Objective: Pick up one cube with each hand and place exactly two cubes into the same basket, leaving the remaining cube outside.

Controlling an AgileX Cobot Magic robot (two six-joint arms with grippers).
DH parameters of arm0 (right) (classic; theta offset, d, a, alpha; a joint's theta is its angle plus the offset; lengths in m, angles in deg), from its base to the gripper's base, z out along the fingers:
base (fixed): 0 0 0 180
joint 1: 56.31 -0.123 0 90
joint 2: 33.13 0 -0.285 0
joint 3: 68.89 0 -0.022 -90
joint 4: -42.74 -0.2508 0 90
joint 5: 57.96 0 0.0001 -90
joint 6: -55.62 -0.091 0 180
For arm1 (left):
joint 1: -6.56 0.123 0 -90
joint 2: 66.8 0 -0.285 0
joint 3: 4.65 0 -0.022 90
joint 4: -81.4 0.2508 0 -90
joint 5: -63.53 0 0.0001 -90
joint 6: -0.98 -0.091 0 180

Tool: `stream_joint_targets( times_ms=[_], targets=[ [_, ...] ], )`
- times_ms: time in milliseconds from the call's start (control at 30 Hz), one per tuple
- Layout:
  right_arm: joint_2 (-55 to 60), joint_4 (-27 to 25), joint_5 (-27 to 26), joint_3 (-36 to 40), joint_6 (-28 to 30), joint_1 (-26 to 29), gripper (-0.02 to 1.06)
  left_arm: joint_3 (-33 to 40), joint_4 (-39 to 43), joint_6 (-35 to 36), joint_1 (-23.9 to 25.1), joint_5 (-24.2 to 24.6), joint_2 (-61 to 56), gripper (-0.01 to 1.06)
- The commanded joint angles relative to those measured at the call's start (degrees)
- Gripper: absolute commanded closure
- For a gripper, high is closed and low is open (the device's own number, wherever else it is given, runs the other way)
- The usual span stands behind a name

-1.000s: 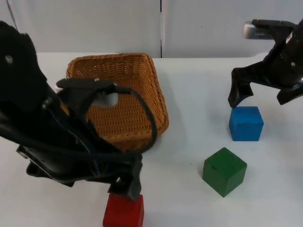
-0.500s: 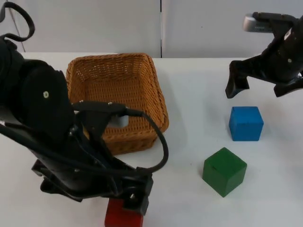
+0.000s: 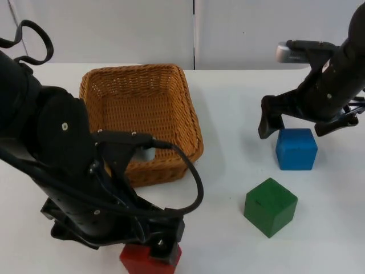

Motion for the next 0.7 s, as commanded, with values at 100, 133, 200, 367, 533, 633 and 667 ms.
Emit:
stream_joint_targets(
  times_ms=[100,133,200,367,533,633,667],
  targets=[
    [0.4,-0.1,-1.6,-0.2,-0.2,-0.3,-0.01,0.1,0.1,0.3,-0.2,0.1,0.0,0.0],
    [0.7,-0.1,-1.8,-0.2,-0.2,-0.3,-0.01,0.1,0.1,0.3,-0.2,0.1,0.0,0.0],
    [1.0,-0.1,-1.8,-0.2,-0.2,-0.3,-0.01,0.1,-0.1,0.3,-0.2,0.0,0.0,0.0],
    [2.1,-0.1,-1.8,-0.2,-0.2,-0.3,-0.01,0.1,-0.1,0.3,-0.2,-0.1,0.0,0.0],
    [3.1,-0.1,-1.8,-0.2,-0.2,-0.3,0.01,0.1,-0.1,0.3,-0.2,-0.6,0.6,0.0],
    [3.6,-0.1,-1.4,-0.2,-0.2,-0.3,0.08,0.1,-0.1,0.3,-0.2,-1.0,1.7,0.0],
    [3.6,-0.1,-1.4,-0.2,-0.2,-0.3,0.08,0.1,-0.1,0.3,-0.2,-1.0,1.7,0.0]
  ],
)
